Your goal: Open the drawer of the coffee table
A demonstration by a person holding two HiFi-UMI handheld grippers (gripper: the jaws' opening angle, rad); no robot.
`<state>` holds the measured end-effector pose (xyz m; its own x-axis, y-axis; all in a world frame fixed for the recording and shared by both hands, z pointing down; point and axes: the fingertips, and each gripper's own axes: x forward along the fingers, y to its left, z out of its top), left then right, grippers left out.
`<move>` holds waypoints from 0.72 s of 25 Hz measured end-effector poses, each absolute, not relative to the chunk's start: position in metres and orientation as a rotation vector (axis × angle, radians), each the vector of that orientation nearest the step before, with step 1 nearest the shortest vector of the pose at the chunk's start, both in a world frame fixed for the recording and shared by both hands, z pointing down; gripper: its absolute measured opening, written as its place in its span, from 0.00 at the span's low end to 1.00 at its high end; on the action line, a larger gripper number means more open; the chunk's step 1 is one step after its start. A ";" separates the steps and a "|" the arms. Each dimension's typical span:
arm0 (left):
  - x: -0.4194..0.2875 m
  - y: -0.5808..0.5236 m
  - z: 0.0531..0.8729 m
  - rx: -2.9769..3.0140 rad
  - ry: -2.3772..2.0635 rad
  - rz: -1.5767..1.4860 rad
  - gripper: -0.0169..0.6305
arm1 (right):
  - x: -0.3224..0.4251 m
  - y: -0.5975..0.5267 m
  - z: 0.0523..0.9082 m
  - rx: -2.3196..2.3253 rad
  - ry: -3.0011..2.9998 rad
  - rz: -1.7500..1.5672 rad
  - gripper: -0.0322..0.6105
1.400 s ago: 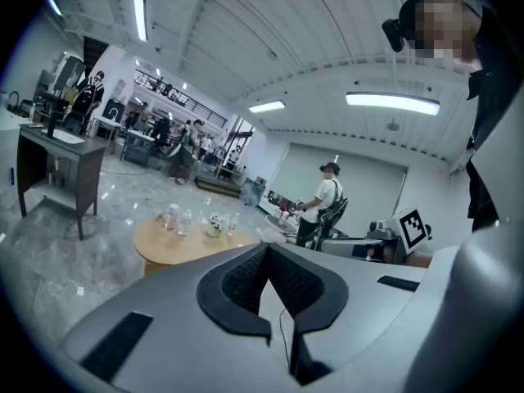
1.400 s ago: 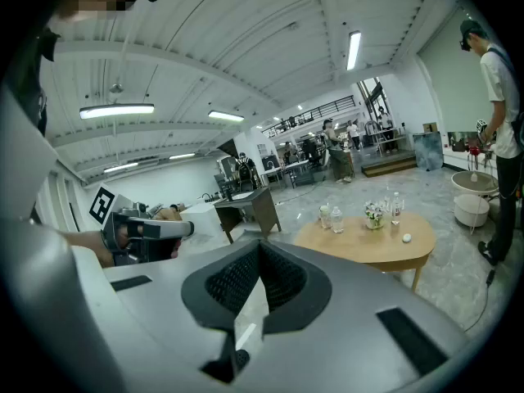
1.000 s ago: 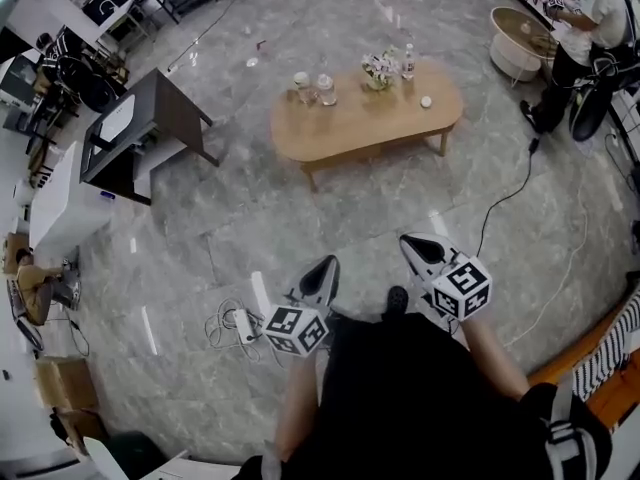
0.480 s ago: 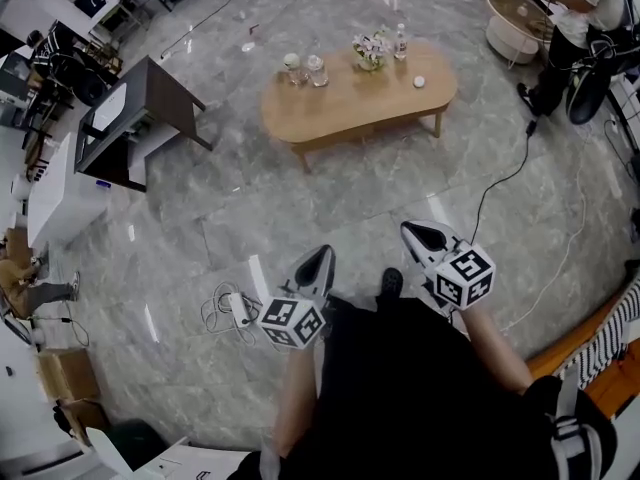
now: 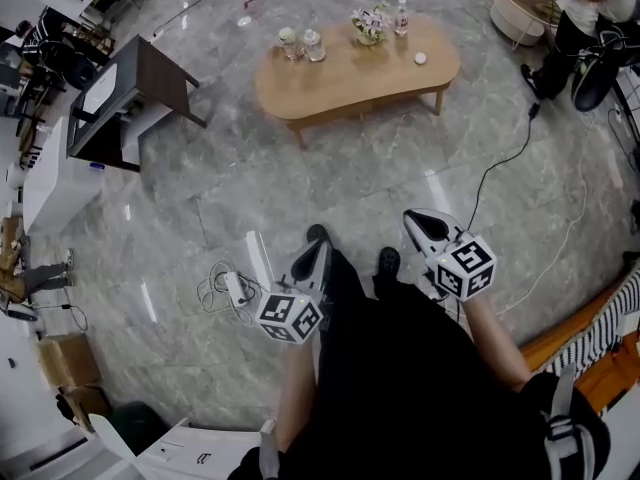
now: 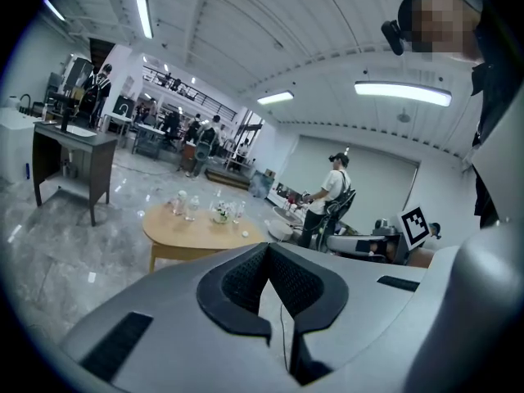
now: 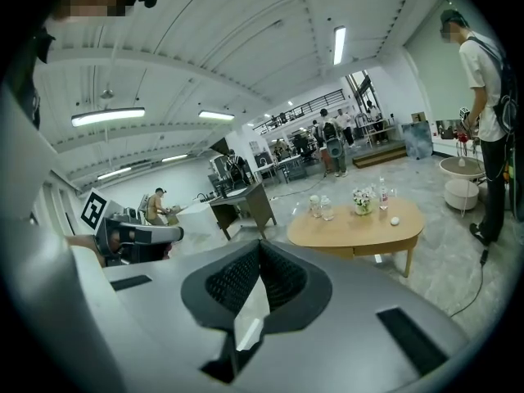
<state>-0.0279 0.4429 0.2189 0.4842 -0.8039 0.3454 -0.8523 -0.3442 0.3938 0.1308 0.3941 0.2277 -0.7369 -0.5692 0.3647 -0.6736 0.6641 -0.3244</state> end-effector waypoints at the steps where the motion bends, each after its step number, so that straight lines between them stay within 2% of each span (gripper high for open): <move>1: -0.032 0.440 0.221 2.204 -1.365 0.117 0.05 | 0.129 0.393 0.230 1.010 -2.642 0.654 0.07; 11: -0.071 0.373 0.233 2.222 -1.299 0.081 0.05 | 0.102 0.347 0.236 1.125 -2.562 0.662 0.07; 18: -0.117 0.308 0.216 2.305 -1.210 0.071 0.05 | 0.036 0.288 0.216 1.183 -2.600 0.665 0.07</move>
<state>-0.1166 0.3083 0.2160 0.5976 -0.7505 0.2822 -0.7782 -0.4581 0.4296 0.0359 0.2876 0.2157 -0.6568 -0.6602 0.3644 -0.7541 0.5767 -0.3144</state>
